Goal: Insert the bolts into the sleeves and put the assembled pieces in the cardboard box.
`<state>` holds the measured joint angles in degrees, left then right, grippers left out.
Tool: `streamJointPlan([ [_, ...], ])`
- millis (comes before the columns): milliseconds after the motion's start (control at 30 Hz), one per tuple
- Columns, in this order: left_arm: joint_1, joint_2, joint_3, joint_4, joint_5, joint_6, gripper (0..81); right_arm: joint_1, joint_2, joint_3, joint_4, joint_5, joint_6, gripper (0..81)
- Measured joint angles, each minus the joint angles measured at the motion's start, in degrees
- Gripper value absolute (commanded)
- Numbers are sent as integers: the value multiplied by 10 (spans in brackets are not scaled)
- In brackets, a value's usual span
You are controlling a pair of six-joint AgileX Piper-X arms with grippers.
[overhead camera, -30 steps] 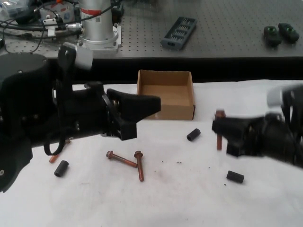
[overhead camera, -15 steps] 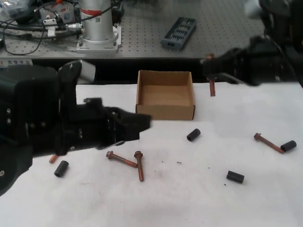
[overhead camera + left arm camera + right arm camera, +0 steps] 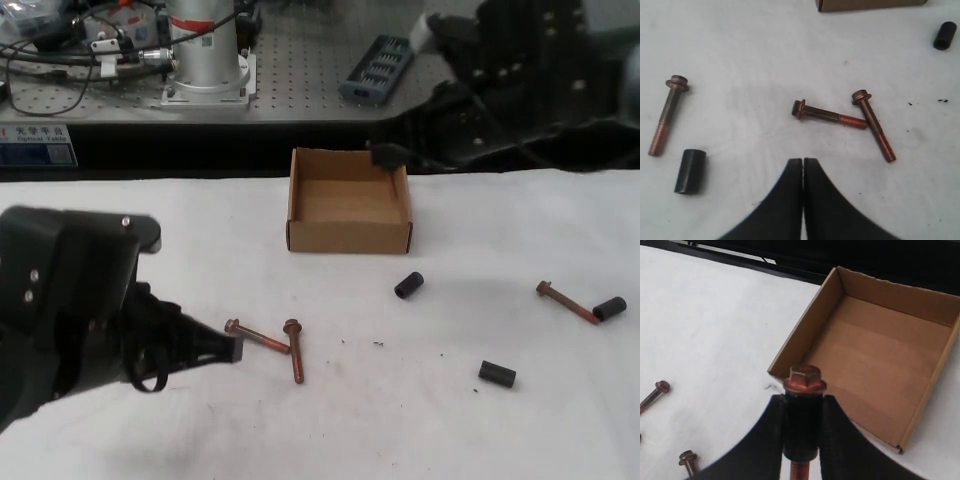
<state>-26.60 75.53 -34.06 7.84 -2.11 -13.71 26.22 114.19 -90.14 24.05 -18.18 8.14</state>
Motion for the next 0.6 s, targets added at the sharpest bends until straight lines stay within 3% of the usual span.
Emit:
streamJointPlan([
  [233, 0, 0, 7, -14, 10, 3, 6, 1, 88, -124, 38, 5, -4, 62],
  [600, 0, 0, 6, -25, -4, 18, 6, -15, 187, -219, 62, 111, -8, 64],
])
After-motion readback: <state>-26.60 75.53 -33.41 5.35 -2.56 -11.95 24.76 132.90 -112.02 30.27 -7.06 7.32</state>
